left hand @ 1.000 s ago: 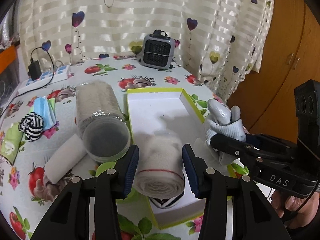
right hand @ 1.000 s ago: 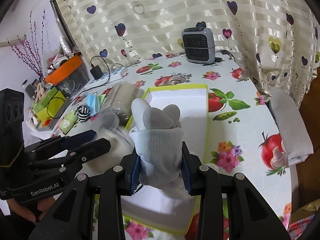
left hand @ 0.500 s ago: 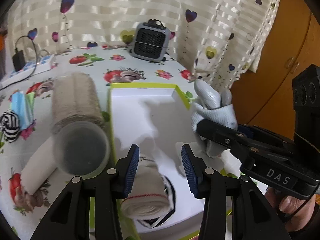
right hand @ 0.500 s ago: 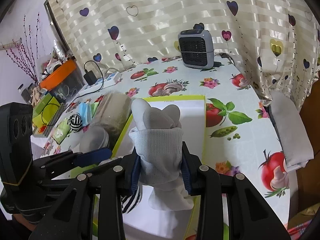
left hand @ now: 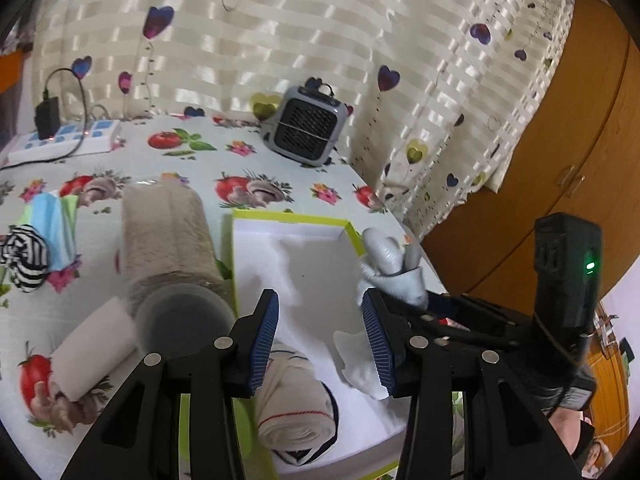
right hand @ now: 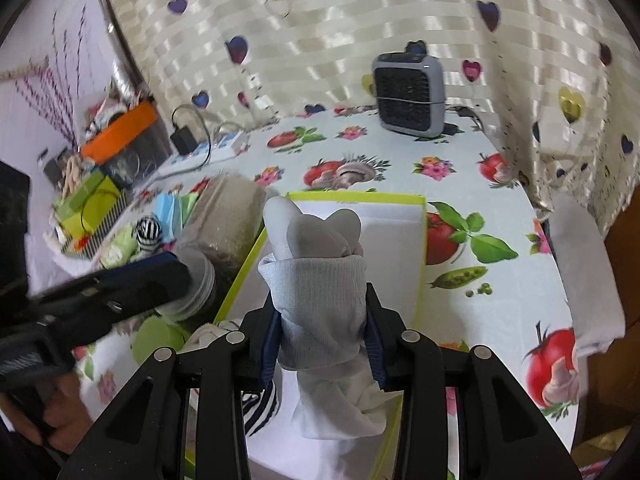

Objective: Organize soft objects
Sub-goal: 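Lower the towel roll and glove into the box and open both tools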

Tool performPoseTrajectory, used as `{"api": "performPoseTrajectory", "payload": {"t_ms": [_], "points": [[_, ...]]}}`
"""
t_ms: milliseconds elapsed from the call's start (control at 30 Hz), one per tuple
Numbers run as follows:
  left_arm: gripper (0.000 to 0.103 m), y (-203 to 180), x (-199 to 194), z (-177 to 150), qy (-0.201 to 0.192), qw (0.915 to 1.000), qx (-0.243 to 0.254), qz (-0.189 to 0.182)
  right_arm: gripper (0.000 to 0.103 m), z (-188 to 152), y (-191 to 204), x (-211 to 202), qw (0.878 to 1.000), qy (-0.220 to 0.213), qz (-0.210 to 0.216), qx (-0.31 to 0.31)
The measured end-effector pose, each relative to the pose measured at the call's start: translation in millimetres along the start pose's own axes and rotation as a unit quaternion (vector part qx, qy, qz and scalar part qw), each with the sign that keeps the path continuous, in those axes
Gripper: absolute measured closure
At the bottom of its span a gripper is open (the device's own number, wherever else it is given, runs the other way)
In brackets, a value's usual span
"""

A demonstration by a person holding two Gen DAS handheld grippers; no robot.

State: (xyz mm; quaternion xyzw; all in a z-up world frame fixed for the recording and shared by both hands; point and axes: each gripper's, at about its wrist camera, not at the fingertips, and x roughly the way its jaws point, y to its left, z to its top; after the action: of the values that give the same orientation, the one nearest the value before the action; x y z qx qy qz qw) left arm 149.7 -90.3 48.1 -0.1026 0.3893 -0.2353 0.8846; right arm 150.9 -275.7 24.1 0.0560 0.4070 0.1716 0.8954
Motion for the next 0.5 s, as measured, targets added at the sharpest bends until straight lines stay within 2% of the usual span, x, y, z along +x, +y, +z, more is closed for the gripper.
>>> {"api": "performPoseTrajectory", "payload": {"t_ms": [167,367,500], "points": [[0.061,2.3,-15.0,-1.3,-0.012,0.9997,0.008,0.018,0.058,-1.6,6.2,0.7,1.000,-0.001,-0.012,-0.018],[0.061,3.3,-29.1,-6.9,-0.019,0.9992,0.014,0.032,0.058,-4.2,10.6,-13.4,0.999,-0.018,-0.015,-0.028],[0.061,8.5,-39.0,-12.8,-0.021,0.9989,0.009,0.042,0.058,-13.5,22.5,-28.6,0.999,-0.030,-0.001,-0.042]]}}
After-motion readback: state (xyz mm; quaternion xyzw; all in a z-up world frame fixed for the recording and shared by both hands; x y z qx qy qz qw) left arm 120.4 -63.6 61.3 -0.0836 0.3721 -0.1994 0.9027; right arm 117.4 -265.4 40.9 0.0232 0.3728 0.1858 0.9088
